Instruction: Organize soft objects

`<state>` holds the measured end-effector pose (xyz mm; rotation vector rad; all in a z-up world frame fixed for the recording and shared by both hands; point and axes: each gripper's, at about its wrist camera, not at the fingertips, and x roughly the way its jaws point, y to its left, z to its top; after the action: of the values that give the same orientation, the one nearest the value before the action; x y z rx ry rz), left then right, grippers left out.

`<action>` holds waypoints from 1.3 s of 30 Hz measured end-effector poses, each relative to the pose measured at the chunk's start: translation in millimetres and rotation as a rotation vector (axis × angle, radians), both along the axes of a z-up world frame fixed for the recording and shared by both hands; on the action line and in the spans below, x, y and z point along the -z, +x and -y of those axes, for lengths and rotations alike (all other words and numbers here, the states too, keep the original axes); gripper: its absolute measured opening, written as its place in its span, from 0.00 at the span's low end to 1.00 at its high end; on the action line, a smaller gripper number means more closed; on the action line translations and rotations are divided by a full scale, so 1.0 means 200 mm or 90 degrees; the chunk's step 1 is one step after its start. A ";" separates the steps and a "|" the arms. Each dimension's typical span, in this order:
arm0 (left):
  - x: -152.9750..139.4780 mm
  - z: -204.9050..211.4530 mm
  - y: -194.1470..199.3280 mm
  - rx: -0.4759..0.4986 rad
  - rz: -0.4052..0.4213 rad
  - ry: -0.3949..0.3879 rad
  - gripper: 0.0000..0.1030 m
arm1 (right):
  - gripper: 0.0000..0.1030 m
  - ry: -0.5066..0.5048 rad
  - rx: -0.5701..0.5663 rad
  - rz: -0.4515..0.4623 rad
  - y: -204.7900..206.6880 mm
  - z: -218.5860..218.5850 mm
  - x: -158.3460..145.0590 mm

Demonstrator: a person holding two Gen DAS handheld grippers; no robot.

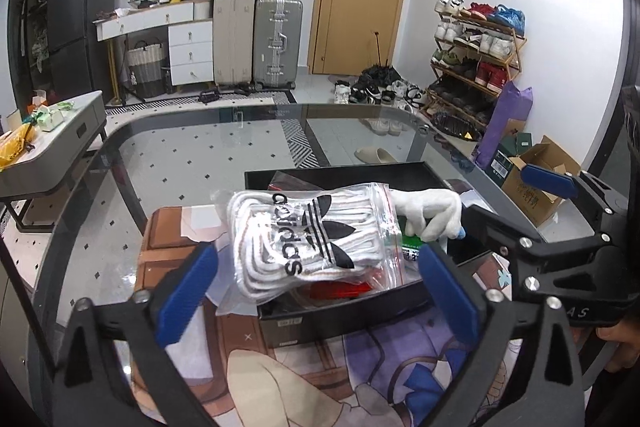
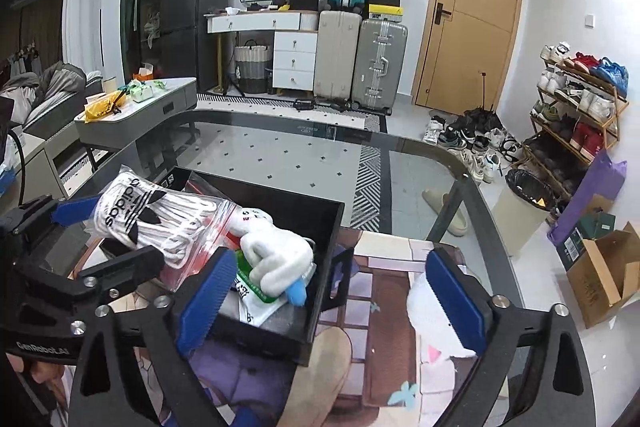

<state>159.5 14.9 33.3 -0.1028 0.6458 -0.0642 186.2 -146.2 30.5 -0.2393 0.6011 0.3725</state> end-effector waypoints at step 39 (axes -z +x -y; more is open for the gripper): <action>0.11 -0.03 -0.29 -0.051 0.087 0.031 1.00 | 0.99 0.104 -0.089 0.082 -0.31 0.15 0.12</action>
<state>102.5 20.5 11.3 -0.0756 0.5053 0.0216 124.8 -177.2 6.5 -0.1473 0.4259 0.5345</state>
